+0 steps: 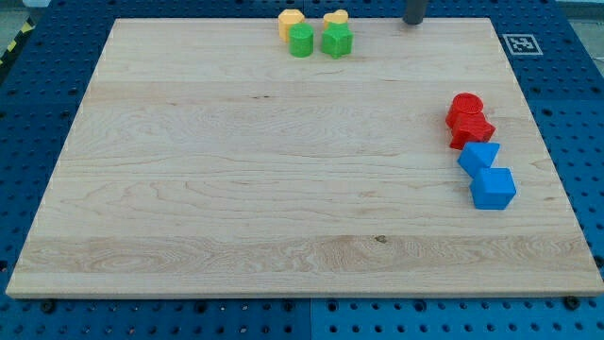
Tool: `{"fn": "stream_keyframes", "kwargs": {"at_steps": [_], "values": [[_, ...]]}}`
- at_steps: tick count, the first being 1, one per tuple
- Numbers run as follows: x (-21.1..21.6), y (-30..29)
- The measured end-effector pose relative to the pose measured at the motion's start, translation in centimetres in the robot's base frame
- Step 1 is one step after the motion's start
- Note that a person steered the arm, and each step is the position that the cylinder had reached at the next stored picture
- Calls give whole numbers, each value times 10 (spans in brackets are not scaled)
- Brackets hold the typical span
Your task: Move yellow heart left a bit
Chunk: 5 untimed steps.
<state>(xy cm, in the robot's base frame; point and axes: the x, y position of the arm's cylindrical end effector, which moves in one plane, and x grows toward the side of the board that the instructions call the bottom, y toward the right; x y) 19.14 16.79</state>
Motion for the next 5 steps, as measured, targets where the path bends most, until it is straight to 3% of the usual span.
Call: {"fn": "stream_keyframes", "kwargs": {"at_steps": [2, 5], "values": [[0, -62], [2, -102]]}}
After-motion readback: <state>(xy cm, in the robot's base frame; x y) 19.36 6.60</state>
